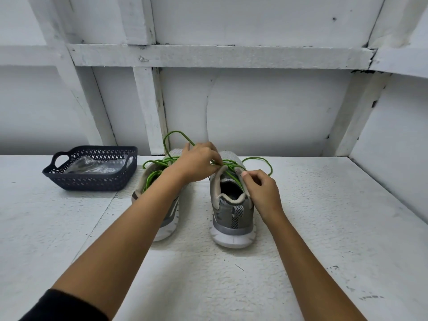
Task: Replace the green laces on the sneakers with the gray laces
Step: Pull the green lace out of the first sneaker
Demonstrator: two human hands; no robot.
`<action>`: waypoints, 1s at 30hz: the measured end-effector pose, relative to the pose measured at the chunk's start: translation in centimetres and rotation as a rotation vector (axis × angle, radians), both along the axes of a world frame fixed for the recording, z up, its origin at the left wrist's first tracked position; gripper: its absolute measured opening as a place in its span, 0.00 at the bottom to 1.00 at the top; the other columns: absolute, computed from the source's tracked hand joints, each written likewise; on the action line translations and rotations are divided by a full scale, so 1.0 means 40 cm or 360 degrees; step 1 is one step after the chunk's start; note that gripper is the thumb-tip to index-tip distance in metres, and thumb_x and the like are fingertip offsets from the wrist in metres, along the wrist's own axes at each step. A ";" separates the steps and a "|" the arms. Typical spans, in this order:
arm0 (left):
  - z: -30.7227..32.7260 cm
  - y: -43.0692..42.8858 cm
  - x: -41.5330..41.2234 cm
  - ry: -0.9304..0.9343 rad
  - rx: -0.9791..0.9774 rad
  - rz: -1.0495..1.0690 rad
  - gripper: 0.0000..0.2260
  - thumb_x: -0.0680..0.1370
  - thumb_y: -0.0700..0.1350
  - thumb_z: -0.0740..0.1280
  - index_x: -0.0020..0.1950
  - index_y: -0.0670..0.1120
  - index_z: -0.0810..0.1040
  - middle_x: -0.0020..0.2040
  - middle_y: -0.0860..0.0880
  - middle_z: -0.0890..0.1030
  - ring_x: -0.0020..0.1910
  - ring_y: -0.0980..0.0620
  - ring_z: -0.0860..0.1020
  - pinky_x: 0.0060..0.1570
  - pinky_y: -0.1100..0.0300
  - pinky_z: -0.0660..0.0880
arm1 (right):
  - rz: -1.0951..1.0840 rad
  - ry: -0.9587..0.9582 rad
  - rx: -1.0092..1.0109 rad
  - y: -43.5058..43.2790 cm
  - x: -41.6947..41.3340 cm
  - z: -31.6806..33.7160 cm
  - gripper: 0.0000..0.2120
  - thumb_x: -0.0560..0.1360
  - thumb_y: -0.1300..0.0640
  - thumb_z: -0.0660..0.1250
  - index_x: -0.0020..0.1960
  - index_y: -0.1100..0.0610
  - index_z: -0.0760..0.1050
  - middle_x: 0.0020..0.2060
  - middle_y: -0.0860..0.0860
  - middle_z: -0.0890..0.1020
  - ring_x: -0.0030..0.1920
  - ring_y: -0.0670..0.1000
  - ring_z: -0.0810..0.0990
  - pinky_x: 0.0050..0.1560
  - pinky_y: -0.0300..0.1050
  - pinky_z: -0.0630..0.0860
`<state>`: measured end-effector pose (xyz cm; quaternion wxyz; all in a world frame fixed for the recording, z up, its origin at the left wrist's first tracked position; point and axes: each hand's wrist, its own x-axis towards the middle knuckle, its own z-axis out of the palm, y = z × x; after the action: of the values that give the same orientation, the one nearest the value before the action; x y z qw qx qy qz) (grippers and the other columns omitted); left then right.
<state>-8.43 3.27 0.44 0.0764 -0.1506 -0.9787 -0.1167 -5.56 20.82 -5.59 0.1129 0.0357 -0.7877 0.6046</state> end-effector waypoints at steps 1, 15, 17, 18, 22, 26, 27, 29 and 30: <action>0.000 -0.001 -0.001 0.0006 0.0031 -0.0005 0.09 0.78 0.52 0.64 0.54 0.54 0.81 0.60 0.53 0.74 0.65 0.51 0.69 0.69 0.42 0.55 | 0.0003 0.0001 -0.0005 0.000 0.001 0.000 0.07 0.77 0.52 0.64 0.46 0.54 0.77 0.40 0.44 0.80 0.43 0.42 0.77 0.39 0.33 0.70; 0.032 -0.040 -0.012 0.0193 -0.0225 0.1036 0.17 0.75 0.39 0.57 0.63 0.42 0.69 0.65 0.39 0.68 0.65 0.40 0.65 0.64 0.44 0.60 | -0.0028 -0.0082 -0.0073 0.001 -0.020 -0.006 0.10 0.79 0.53 0.60 0.44 0.54 0.77 0.40 0.47 0.81 0.44 0.47 0.78 0.45 0.41 0.75; 0.015 -0.021 -0.009 0.0195 -0.0283 0.0764 0.29 0.74 0.38 0.58 0.74 0.51 0.57 0.73 0.39 0.59 0.72 0.40 0.55 0.69 0.37 0.51 | -0.0032 -0.0153 -0.0097 0.009 -0.048 -0.009 0.10 0.79 0.55 0.58 0.47 0.52 0.78 0.45 0.51 0.82 0.50 0.51 0.80 0.54 0.52 0.77; 0.008 -0.012 -0.007 0.0162 -0.0303 0.0596 0.33 0.74 0.37 0.58 0.76 0.56 0.53 0.75 0.41 0.54 0.74 0.40 0.50 0.69 0.35 0.47 | 0.0004 -0.0183 -0.0014 0.015 -0.065 -0.007 0.10 0.79 0.57 0.58 0.51 0.52 0.78 0.48 0.52 0.82 0.51 0.53 0.80 0.57 0.55 0.76; -0.021 0.008 -0.013 -0.0172 -0.0255 0.0257 0.22 0.78 0.43 0.60 0.71 0.57 0.66 0.75 0.44 0.56 0.75 0.43 0.49 0.70 0.35 0.42 | 0.0299 -0.0256 0.0409 0.028 -0.120 0.033 0.18 0.78 0.62 0.61 0.68 0.54 0.72 0.54 0.50 0.77 0.53 0.51 0.75 0.58 0.45 0.73; -0.033 0.008 -0.015 -0.0227 -0.0110 0.0311 0.11 0.80 0.47 0.58 0.58 0.46 0.75 0.63 0.44 0.73 0.66 0.43 0.67 0.70 0.38 0.51 | 0.0341 -0.0232 0.0699 0.018 -0.150 0.056 0.11 0.76 0.58 0.67 0.56 0.61 0.79 0.57 0.54 0.80 0.58 0.53 0.76 0.51 0.39 0.69; -0.029 0.008 -0.012 -0.0196 -0.0026 0.0337 0.10 0.79 0.45 0.57 0.57 0.45 0.75 0.59 0.44 0.76 0.62 0.43 0.71 0.69 0.41 0.56 | 0.0319 -0.0244 0.0769 0.018 -0.151 0.061 0.09 0.76 0.56 0.67 0.53 0.60 0.79 0.54 0.55 0.81 0.57 0.53 0.77 0.49 0.40 0.69; -0.009 0.006 -0.003 -0.0101 0.0223 0.0374 0.10 0.78 0.43 0.57 0.55 0.43 0.75 0.53 0.43 0.79 0.52 0.43 0.75 0.56 0.53 0.68 | 0.0253 -0.0181 0.0879 0.023 -0.138 0.082 0.08 0.77 0.55 0.65 0.50 0.59 0.78 0.49 0.54 0.81 0.52 0.53 0.77 0.47 0.41 0.69; 0.007 0.007 0.004 -0.0068 0.0365 0.0374 0.09 0.77 0.42 0.58 0.54 0.42 0.75 0.51 0.43 0.80 0.48 0.44 0.75 0.47 0.57 0.69 | 0.0230 -0.0131 0.0858 0.027 -0.127 0.096 0.07 0.77 0.55 0.64 0.48 0.58 0.77 0.46 0.53 0.81 0.49 0.52 0.78 0.45 0.42 0.70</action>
<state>-8.26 3.56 0.70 0.0854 -0.0230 -0.9712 -0.2212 -10.65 21.90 -1.74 0.0239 0.0959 -0.9194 0.3807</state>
